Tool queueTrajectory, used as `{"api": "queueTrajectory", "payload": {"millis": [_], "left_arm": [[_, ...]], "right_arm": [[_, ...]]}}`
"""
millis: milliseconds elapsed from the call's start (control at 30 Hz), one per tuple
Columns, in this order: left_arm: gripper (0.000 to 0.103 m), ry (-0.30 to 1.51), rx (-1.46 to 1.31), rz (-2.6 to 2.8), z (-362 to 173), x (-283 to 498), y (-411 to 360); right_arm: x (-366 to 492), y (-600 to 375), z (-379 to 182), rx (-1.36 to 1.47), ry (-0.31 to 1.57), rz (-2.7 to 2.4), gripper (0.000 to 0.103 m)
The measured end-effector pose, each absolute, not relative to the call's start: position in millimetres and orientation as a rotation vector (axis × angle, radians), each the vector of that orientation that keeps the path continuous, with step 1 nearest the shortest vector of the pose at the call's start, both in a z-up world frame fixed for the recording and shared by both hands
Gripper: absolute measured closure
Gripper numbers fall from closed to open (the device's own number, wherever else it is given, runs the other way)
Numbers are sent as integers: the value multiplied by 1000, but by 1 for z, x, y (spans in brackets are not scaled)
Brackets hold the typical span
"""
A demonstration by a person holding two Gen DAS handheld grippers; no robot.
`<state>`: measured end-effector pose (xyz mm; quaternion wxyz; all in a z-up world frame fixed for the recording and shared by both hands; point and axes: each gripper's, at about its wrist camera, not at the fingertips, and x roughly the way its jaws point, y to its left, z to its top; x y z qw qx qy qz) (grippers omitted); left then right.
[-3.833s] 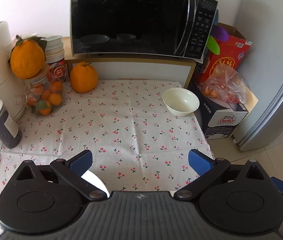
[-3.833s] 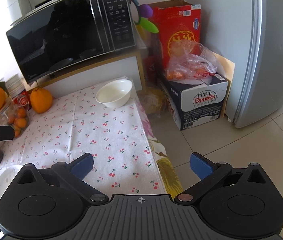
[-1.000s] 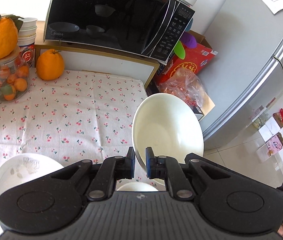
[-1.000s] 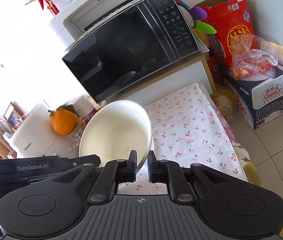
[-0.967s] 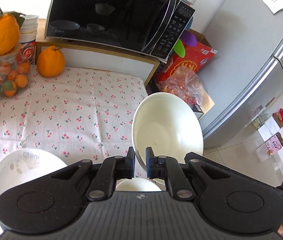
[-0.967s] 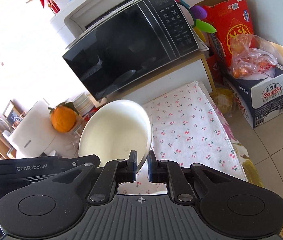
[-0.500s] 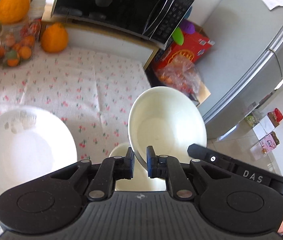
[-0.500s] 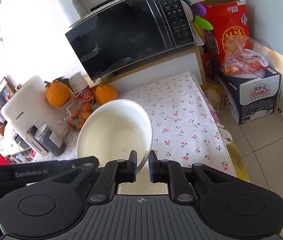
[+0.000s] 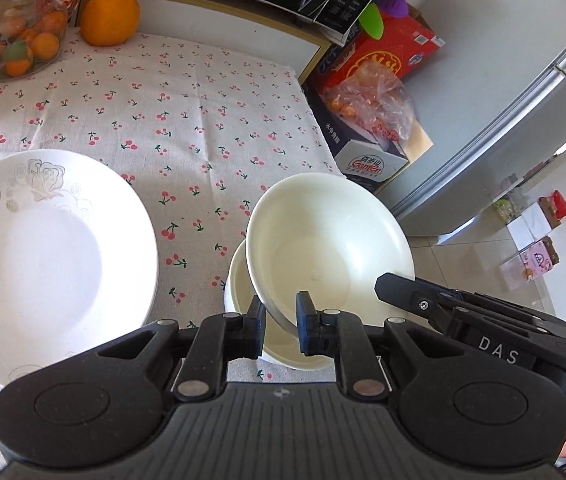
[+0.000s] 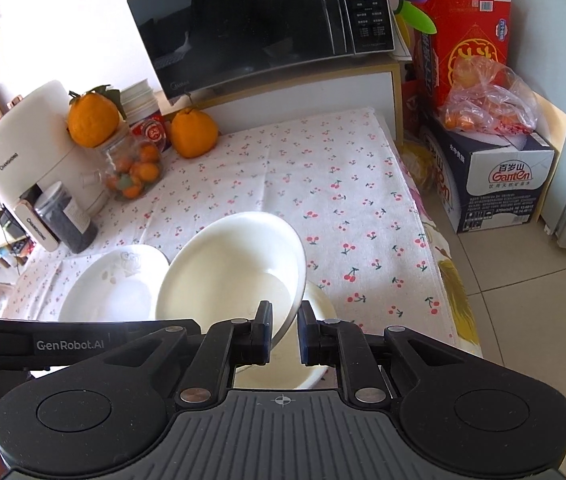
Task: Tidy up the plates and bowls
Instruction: 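Lower the white bowl into the stacked bowls with both tools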
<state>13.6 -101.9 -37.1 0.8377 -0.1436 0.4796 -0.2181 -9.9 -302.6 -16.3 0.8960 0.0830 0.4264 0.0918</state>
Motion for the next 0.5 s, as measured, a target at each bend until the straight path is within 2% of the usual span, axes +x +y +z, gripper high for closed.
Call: {"api": "queueTrajectory", "payload": {"millis": [500], "left_arm": [[86, 1067, -204, -451, -46, 13, -112]], "right_arm": [[-8, -298, -29, 130, 960, 185, 86]]}}
